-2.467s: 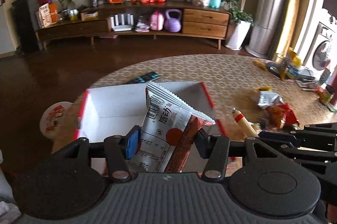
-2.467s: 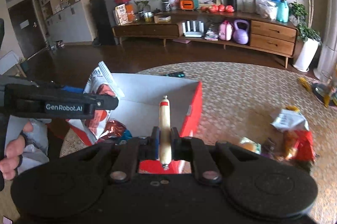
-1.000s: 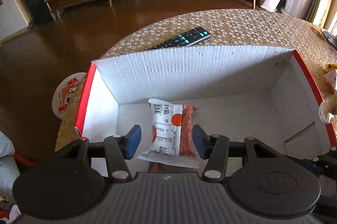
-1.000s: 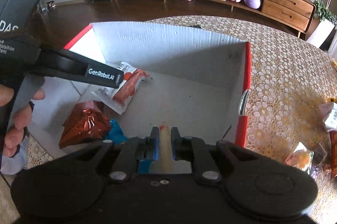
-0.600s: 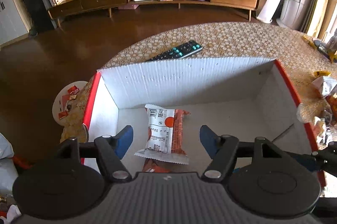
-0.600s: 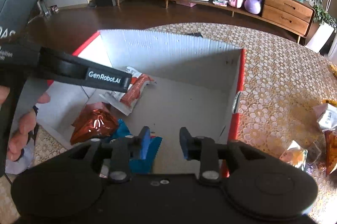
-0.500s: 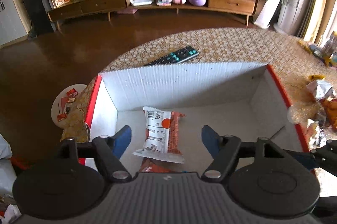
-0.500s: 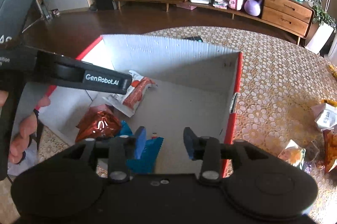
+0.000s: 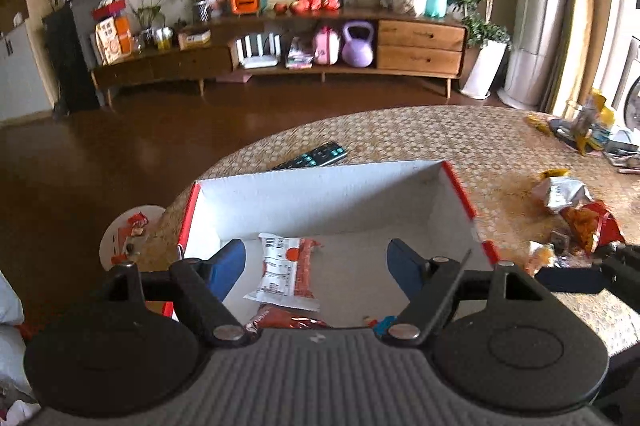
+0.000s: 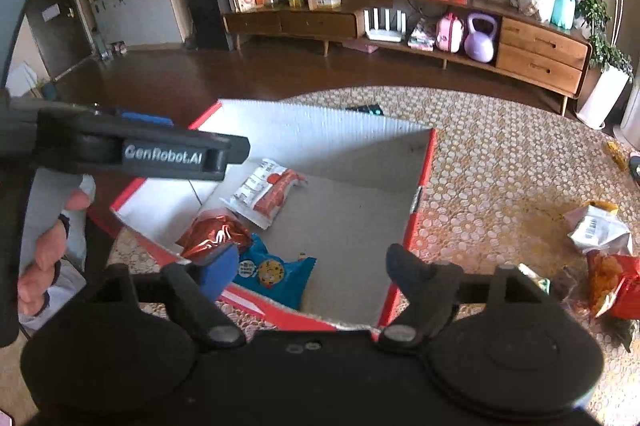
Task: Organize snacks
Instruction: 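Open the right tool to drop the sausage stick into the box, then move both tools back toward the remaining snacks on the table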
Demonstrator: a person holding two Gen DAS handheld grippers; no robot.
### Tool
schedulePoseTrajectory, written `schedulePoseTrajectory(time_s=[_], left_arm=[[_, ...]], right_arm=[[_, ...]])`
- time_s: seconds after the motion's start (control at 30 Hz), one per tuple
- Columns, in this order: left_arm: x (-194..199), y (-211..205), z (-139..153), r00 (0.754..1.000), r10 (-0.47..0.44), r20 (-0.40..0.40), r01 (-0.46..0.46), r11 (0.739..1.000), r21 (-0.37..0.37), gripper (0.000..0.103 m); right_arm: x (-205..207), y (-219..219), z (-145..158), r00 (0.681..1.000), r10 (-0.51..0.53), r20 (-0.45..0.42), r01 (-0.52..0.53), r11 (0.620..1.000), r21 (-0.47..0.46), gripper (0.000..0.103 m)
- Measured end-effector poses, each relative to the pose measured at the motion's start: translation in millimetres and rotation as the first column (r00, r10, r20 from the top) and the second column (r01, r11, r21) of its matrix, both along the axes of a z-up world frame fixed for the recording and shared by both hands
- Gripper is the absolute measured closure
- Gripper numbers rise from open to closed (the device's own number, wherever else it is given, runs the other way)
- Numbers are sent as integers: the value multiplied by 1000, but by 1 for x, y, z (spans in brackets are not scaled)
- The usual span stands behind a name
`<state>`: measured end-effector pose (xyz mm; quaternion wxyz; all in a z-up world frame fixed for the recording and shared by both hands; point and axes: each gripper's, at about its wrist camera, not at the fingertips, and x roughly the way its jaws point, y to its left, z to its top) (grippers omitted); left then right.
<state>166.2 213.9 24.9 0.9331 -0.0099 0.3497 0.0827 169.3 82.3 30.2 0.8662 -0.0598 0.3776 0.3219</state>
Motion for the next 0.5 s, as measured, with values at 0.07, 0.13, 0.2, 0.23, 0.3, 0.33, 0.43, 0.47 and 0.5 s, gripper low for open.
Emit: schedulePoseTrajectory(time_s=[0.07,0.13,0.2,0.23,0.3,0.33,0.43,0.47,0.5], left_arm=[[-6,-6,4,1000,-14,11,14,1000,-9,22],[-14,-13,8,999,-31,27,31,999,-20,19],[-21,-20,11,998,-50,44,51,998,-27,19],[-24,-24,12,997,-58,52,60,998,-32,19],[-29,-32,14,995,-73,61,76,996,-48,19],[-32,-37,16,994,-83,66,87,994,-59,19],[-39,-54,17,990,-118,82,125,989,-82,17],[-40,-61,17,987,-133,88,141,986,-91,12],[-43,-68,17,985,-142,94,151,984,-99,10]], right_arm=[[-4,-8,5,1000,-1,3,1,1000,18,13],[-7,-17,10,1000,-3,8,3,1000,29,7],[-13,-29,14,1000,-8,21,7,999,39,2],[-16,-36,15,1000,-9,27,8,999,43,2],[-19,-53,18,999,-21,32,19,999,50,0],[-21,-63,19,999,-30,32,28,998,57,0],[-25,-92,23,997,-67,42,64,995,70,0],[-26,-103,24,996,-81,45,78,994,75,0],[-26,-113,24,994,-95,46,91,993,79,0]])
